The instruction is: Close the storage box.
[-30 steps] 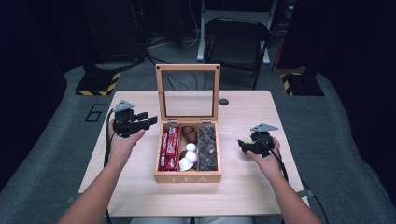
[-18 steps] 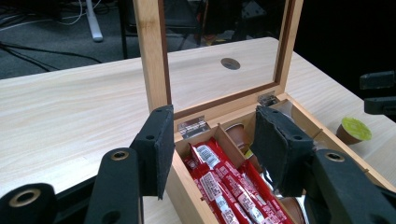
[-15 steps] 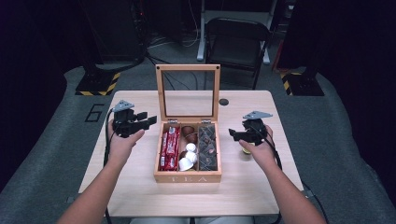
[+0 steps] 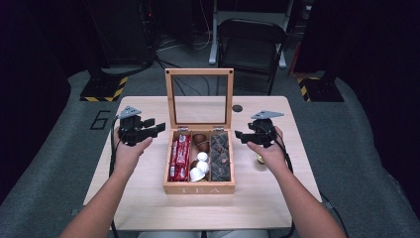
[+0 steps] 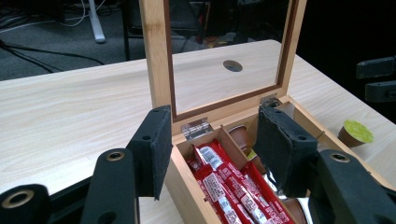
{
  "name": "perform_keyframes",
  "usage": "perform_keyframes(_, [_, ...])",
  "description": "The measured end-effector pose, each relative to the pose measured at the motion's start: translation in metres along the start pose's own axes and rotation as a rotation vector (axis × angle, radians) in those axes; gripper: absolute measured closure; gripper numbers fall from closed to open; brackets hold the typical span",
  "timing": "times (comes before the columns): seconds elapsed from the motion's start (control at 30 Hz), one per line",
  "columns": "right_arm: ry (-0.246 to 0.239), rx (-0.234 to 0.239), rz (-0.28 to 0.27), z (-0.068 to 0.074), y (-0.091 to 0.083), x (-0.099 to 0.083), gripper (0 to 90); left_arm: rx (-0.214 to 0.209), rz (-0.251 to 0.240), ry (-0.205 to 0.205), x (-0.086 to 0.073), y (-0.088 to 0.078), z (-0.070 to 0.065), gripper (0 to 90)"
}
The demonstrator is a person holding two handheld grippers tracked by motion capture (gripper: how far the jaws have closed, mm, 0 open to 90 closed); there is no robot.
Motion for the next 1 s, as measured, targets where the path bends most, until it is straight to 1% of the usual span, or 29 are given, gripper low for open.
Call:
perform_keyframes(0.07, [-0.002, 0.004, -0.011, 0.004, 0.001, 0.004, 33.3, -0.002, -0.003, -0.002, 0.0, 0.0, 0.0, 45.1])
perform_keyframes(0.2, [-0.012, 0.028, -0.021, 0.011, 0.003, 0.012, 35.1, -0.004, 0.001, 0.001, 0.0, -0.001, 0.0, 45.1])
perform_keyframes(0.27, [-0.01, 0.037, -0.018, 0.015, 0.004, 0.016, 35.7, -0.003, 0.004, -0.003, 0.0, -0.001, 0.0, 45.2])
perform_keyframes(0.33, [-0.016, 0.044, -0.018, 0.018, 0.005, 0.019, 36.3, -0.001, 0.004, 0.004, 0.0, -0.002, 0.002, 45.2])
perform_keyframes(0.47, [-0.027, 0.047, -0.012, 0.023, 0.009, 0.025, 37.3, 0.001, 0.002, 0.004, 0.0, -0.003, 0.002, 45.2])
perform_keyframes(0.57, [-0.029, 0.044, -0.009, 0.023, 0.012, 0.029, 37.6, 0.003, 0.002, 0.004, 0.0, -0.003, 0.002, 45.3])
perform_keyframes(0.6, [-0.019, 0.044, -0.007, 0.023, 0.014, 0.031, 37.6, 0.002, 0.002, 0.004, 0.0, -0.003, 0.002, 45.3])
perform_keyframes(0.63, [-0.026, 0.04, -0.01, 0.022, 0.015, 0.033, 37.9, 0.001, 0.003, 0.005, 0.0, -0.003, 0.002, 45.4])
perform_keyframes(0.7, [-0.021, 0.026, -0.015, 0.02, 0.019, 0.037, 37.7, 0.0, 0.003, 0.006, 0.0, -0.003, 0.002, 45.4])
perform_keyframes(0.73, [-0.007, 0.023, -0.016, 0.019, 0.021, 0.039, 37.3, 0.0, 0.001, 0.006, 0.0, -0.003, 0.002, 45.4])
perform_keyframes(0.77, [-0.007, 0.022, -0.016, 0.016, 0.023, 0.042, 37.3, -0.001, 0.002, 0.009, 0.0, -0.002, 0.002, 45.4])
perform_keyframes(0.87, [0.013, 0.011, -0.01, 0.013, 0.028, 0.047, 37.3, -0.004, 0.002, 0.009, 0.0, -0.002, 0.002, 45.4])
perform_keyframes(0.9, [0.004, 0.006, -0.01, 0.011, 0.03, 0.049, 37.3, -0.005, 0.001, 0.009, 0.0, -0.002, 0.002, 45.5])
perform_keyframes(0.97, [0.007, 0.0, -0.011, 0.008, 0.033, 0.053, 37.3, -0.005, 0.003, 0.002, 0.0, -0.001, 0.001, 45.5])
perform_keyframes(1.0, [0.009, -0.004, -0.008, 0.007, 0.034, 0.054, 37.3, -0.006, 0.003, 0.007, 0.0, -0.001, 0.001, 45.5])
Point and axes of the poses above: each handheld gripper's, and its own axes: y roughly forward along the jaws, x roughly out of its top, z roughly to its left, the point moved 7 cm from there along y, roughly forward along the jaws, and after that the axes turned 9 degrees about y, right-handed, at the moved point
